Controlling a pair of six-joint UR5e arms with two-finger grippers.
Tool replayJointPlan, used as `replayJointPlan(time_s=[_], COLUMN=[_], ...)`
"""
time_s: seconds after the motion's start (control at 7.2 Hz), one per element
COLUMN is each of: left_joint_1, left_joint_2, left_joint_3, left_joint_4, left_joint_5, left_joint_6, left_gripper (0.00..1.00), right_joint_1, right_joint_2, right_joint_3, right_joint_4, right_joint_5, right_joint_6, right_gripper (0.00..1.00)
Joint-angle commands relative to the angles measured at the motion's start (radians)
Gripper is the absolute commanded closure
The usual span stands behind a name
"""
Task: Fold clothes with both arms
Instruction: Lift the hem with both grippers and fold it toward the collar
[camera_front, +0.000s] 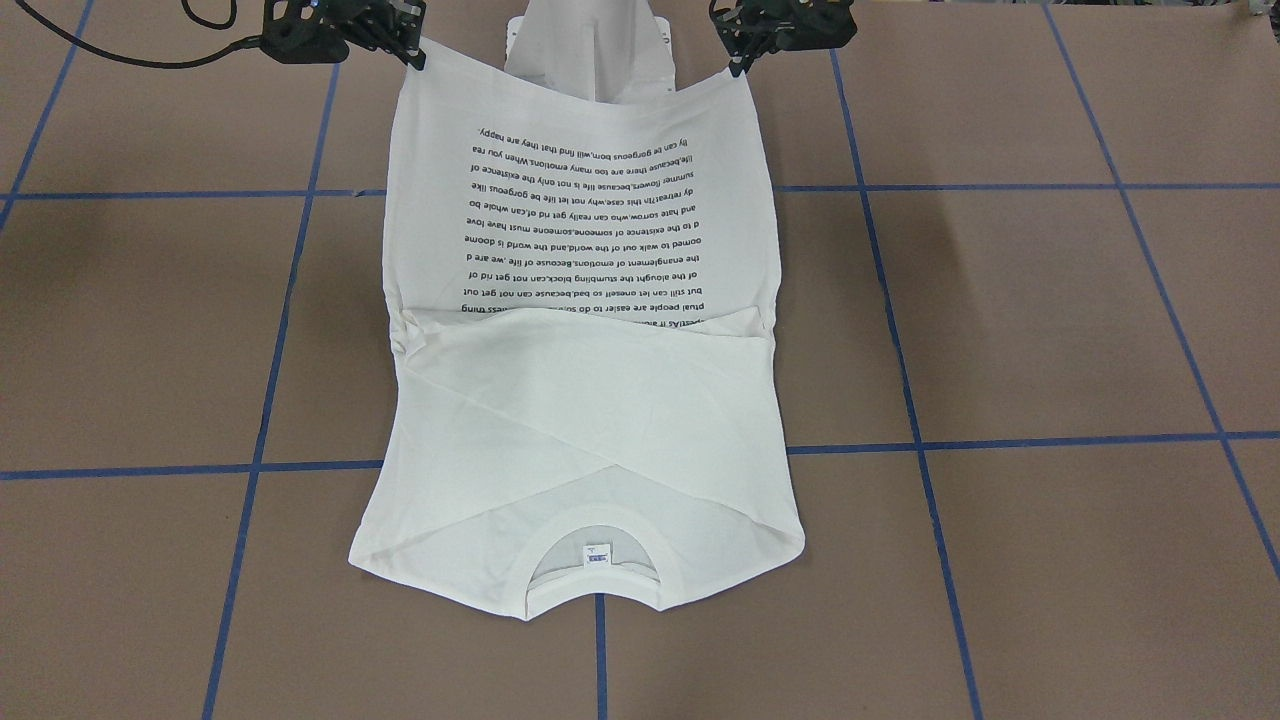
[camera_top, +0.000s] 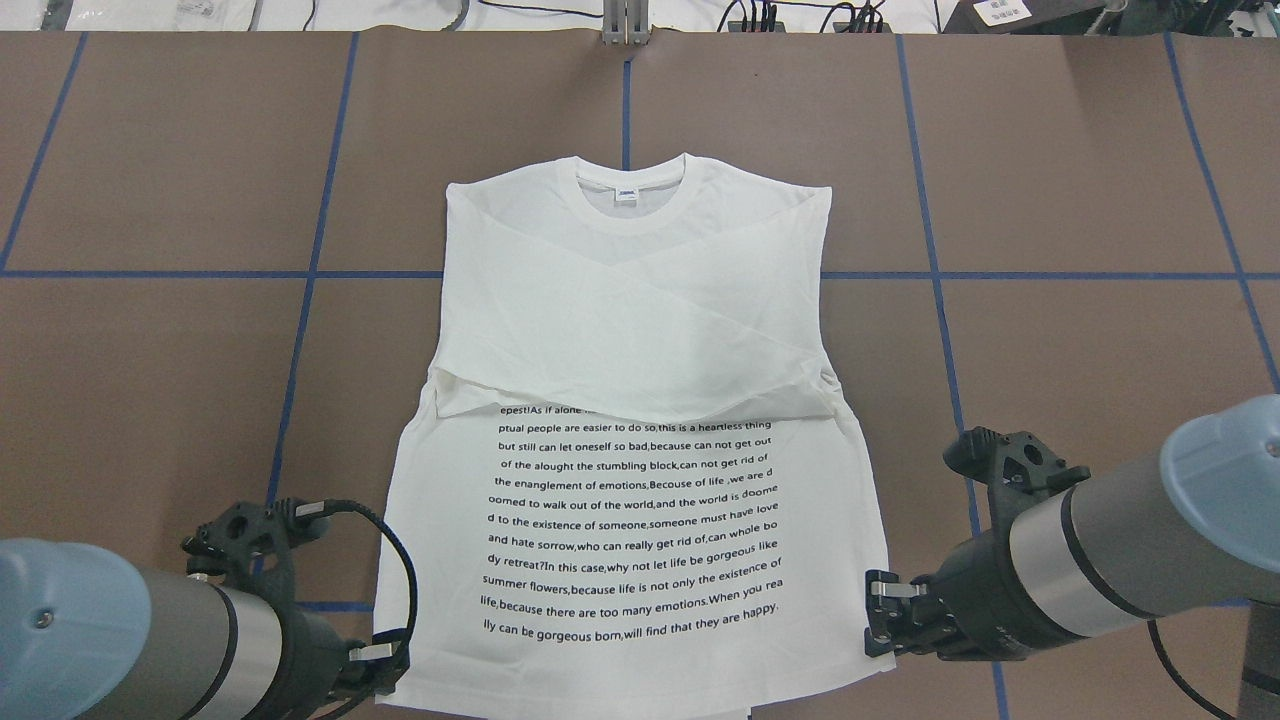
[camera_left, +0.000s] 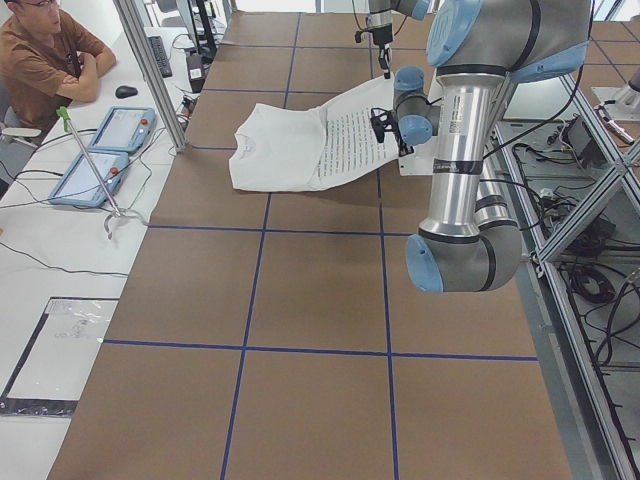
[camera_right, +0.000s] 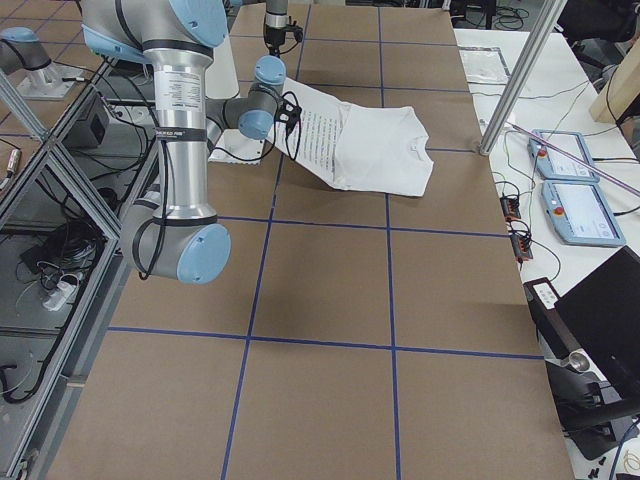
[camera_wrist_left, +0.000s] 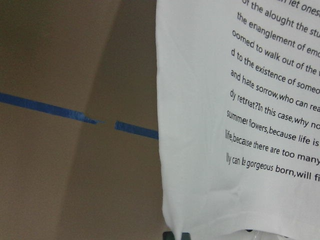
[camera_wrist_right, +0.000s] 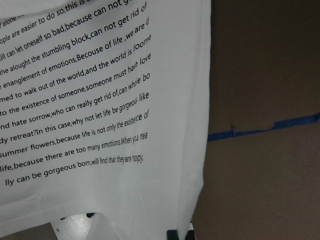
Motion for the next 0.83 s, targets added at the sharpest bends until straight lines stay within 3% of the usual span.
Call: replayJointPlan(time_s=[0.0,0.42,0.69], left_joint_1=[0.065,0.078,-0.034], left_joint_2=[0.0,-0.021,-0.064], left_joint_3=[-0.044,-0.061,-0.035], left_joint_4=[0.057,0.057,0.054], left_joint_5=[-0.014,-0.037,-0.041], left_joint_6=[-0.03,-0.061,-0.038], left_gripper=[1.0,1.0,1.0], right_joint_1=[0.003,0.049,0.162], right_joint_2=[-0.075,-0.063,-0.02], right_joint_3=[0.064,0.061,0.009], right_joint_4=[0.002,0.003,0.003], right_joint_5=[0.091,0.122,0.12], right_joint_6=[0.0,-0.01,-0.031], right_gripper=[1.0,1.0,1.0])
